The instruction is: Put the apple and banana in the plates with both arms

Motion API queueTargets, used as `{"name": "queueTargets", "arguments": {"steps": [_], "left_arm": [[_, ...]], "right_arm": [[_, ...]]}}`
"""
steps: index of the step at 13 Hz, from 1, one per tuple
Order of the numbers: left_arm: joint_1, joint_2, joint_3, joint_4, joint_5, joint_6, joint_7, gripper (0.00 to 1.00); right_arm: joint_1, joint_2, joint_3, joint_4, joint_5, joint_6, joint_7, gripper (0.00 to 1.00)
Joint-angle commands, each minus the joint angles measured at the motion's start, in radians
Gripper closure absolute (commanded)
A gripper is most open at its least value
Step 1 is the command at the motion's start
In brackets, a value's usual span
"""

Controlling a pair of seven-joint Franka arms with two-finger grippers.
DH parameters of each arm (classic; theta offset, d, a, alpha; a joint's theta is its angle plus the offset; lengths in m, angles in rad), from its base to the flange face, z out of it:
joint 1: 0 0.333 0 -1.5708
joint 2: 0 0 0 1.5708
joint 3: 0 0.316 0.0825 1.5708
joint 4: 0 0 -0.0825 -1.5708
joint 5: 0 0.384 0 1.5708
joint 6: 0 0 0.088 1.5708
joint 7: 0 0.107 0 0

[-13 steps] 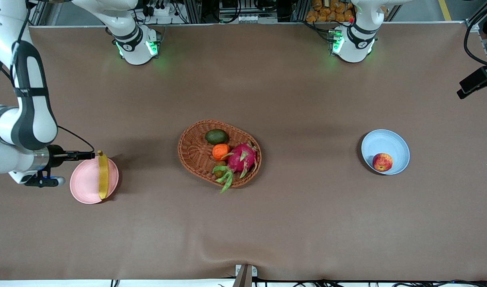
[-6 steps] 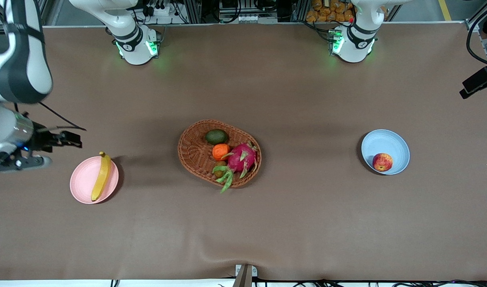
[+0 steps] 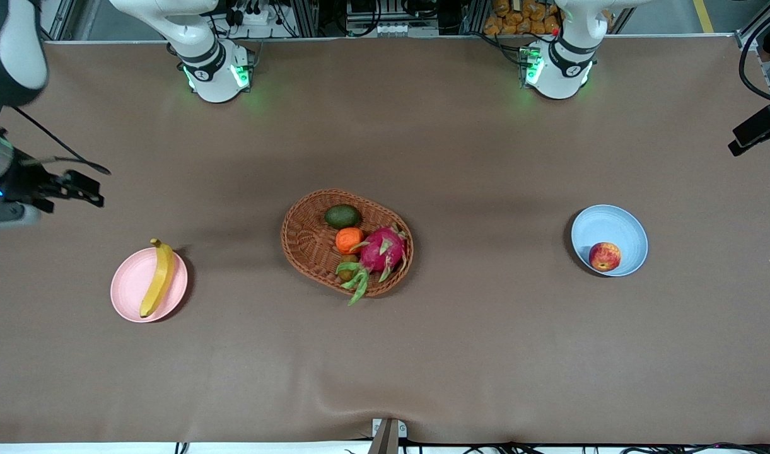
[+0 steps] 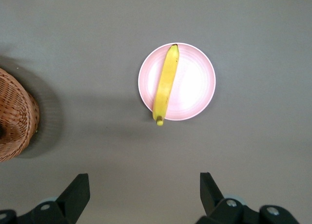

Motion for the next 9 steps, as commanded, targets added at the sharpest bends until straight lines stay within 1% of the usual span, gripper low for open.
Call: {"name": "queueTargets", "arguments": {"steps": [1, 3, 4, 6, 7, 8, 9], "left_arm": [[0.017, -0.021, -0.002, -0.009, -0.001, -0.005, 0.014, 0.00], [0.025, -0.021, -0.001, -0.007, -0.031, -0.005, 0.016, 0.00], [0.025, -0.021, -0.002, -0.009, -0.033, -0.005, 0.019, 0.00], [0.024, -0.020, -0.002, -0.007, -0.033, -0.003, 0.020, 0.00], [0.022, -0.018, -0.004, -0.006, -0.031, -0.003, 0.019, 0.00], [0.020, -0.015, -0.005, -0.007, -0.030, -0.003, 0.019, 0.00], [0.016, -0.015, -0.007, -0.009, -0.028, -0.003, 0.019, 0.00]], "right_arm": [[-0.044, -0.043, 0.017, 0.025, -0.018, -0.065, 0.004, 0.00], [-0.074, -0.038, 0.033, 0.105, -0.018, -0.159, 0.007, 0.00], [-0.077, -0.037, 0.034, 0.135, -0.018, -0.183, 0.010, 0.00], [-0.062, -0.035, 0.032, 0.203, -0.019, -0.237, 0.100, 0.00], [-0.061, -0.027, 0.032, 0.231, -0.015, -0.292, 0.155, 0.00], [-0.061, -0.026, 0.032, 0.232, -0.013, -0.320, 0.161, 0.00], [-0.061, -0.015, 0.034, 0.232, -0.015, -0.320, 0.160, 0.00]]}}
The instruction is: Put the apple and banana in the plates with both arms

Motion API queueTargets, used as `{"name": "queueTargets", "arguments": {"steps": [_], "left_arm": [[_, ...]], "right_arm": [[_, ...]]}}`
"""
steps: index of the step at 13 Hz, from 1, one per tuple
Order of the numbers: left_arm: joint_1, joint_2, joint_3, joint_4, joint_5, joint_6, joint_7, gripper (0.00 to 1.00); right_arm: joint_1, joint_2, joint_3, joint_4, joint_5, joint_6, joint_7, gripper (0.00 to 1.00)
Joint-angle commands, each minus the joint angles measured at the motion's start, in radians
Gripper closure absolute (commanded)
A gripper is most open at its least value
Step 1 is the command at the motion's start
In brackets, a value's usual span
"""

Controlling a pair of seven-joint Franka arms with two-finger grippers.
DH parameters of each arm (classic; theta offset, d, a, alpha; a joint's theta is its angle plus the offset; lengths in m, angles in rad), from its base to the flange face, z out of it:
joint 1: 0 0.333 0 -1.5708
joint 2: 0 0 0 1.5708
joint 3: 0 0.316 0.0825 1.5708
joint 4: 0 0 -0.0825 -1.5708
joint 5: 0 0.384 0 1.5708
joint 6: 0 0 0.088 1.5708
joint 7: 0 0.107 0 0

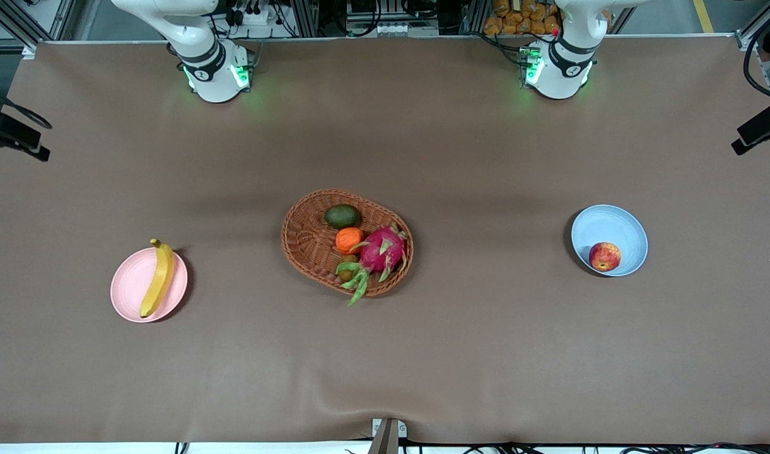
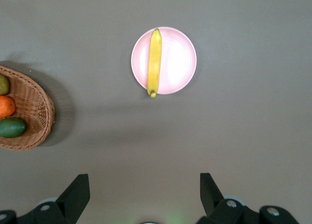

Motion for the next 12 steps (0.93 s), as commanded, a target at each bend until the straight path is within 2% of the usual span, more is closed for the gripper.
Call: {"name": "queueTargets", "arguments": {"steps": [1, 5, 12], "left_arm": [[-0.002, -0.014, -0.008, -0.008, -0.005, -0.005, 0.017, 0.00], [0.001, -0.011, -0.006, 0.004, -0.002, -0.020, 0.011, 0.00], [-0.009, 0.000, -0.009, 0.010, -0.014, -0.054, 0.014, 0.00]], "right_arm": [[-0.008, 0.034, 0.011, 0.032, -0.013, -0.024, 0.032, 0.00], [-0.008, 0.048, 0.011, -0.014, -0.007, 0.074, -0.013, 0.00], [0.031, 0.041, 0.010, -0.019, -0.010, 0.070, -0.014, 0.00]]}}
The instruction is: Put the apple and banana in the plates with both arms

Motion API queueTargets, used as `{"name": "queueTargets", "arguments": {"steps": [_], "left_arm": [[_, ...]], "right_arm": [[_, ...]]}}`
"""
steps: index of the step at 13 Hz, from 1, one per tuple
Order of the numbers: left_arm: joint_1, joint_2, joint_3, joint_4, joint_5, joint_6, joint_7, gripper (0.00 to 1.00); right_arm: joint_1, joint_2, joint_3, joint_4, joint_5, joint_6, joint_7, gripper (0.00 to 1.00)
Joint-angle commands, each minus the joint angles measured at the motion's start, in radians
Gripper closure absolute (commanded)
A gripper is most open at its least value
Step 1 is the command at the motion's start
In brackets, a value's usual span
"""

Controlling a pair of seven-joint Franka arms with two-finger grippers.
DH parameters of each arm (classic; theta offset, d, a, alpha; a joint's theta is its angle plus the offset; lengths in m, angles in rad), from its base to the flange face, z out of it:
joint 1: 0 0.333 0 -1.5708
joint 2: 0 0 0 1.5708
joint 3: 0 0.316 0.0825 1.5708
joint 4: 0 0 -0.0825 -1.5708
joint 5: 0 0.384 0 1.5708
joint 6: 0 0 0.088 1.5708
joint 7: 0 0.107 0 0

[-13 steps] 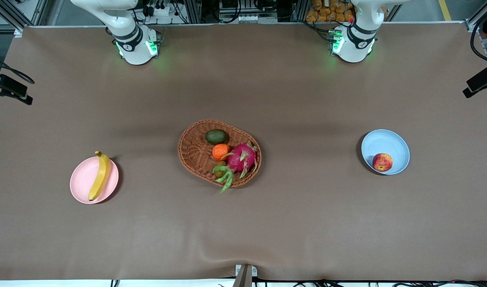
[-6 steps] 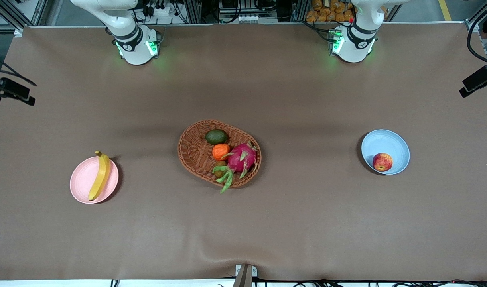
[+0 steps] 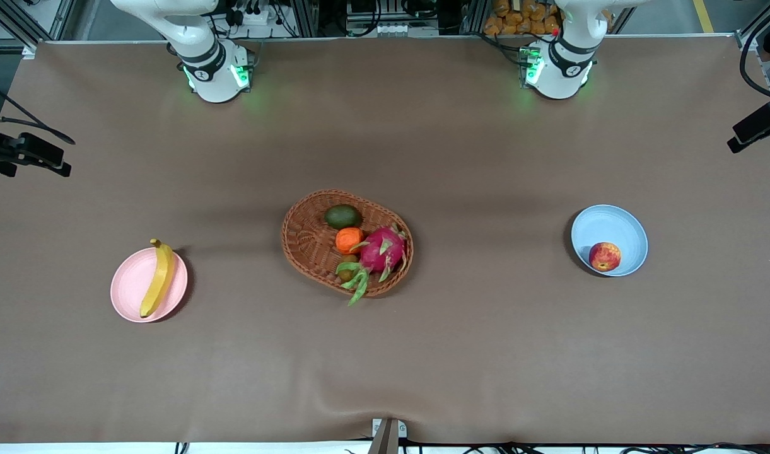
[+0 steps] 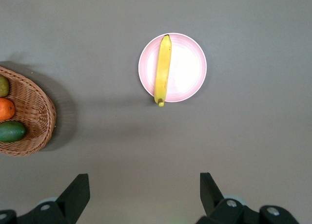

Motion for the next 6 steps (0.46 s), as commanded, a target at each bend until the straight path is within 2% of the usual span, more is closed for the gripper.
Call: {"name": "queueTargets", "arguments": {"steps": [1, 6], "left_arm": [[-0.008, 0.000, -0.003, 0.010, -0.013, -0.040, 0.016, 0.00], [-0.005, -0.001, -0.034, 0.007, -0.015, -0.057, 0.019, 0.00]], "right_arm": [[-0.003, -0.016, -0.001, -0.012, -0.009, -0.005, -0.009, 0.00], [-0.008, -0.016, -0.006, -0.010, -0.010, -0.017, -0.049, 0.00]]}}
